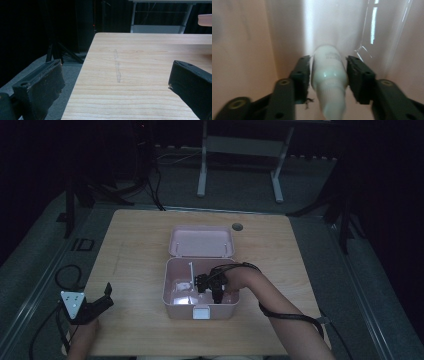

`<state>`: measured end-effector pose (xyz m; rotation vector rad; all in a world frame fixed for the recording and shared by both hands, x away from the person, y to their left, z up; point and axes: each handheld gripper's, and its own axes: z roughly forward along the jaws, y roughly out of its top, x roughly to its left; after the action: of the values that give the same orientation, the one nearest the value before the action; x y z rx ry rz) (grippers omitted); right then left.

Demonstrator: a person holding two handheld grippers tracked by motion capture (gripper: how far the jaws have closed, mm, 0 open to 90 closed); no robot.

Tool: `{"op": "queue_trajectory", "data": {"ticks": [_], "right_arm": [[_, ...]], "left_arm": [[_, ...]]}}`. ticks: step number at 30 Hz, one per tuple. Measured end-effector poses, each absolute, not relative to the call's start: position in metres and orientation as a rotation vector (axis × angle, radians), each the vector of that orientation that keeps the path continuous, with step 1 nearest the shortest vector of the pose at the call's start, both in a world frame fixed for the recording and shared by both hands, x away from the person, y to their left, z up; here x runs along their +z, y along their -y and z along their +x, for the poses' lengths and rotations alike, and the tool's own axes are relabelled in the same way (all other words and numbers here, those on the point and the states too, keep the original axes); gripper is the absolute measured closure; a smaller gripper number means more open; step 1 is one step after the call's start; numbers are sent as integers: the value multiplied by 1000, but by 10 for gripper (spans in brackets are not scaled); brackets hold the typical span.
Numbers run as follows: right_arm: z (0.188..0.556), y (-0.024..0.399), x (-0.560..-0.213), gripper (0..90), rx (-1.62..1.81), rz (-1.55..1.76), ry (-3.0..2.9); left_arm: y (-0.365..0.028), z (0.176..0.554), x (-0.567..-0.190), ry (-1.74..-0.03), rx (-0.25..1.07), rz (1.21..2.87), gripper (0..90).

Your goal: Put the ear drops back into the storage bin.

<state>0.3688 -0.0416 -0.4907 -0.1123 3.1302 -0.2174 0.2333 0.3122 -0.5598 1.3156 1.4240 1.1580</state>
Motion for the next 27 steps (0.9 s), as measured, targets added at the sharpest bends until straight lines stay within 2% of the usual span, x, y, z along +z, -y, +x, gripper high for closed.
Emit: {"op": "queue_trajectory", "data": {"ticks": [17, 27], "right_arm": [[367, 51, -455, 513, -162, -82, -3117], [364, 63, -415, 519, -86, -49, -3081]], "left_arm": [[-312, 233, -560, -1427, 1159, 1318, 3], [-312, 233, -560, -1427, 1158, 1318, 3]]}}
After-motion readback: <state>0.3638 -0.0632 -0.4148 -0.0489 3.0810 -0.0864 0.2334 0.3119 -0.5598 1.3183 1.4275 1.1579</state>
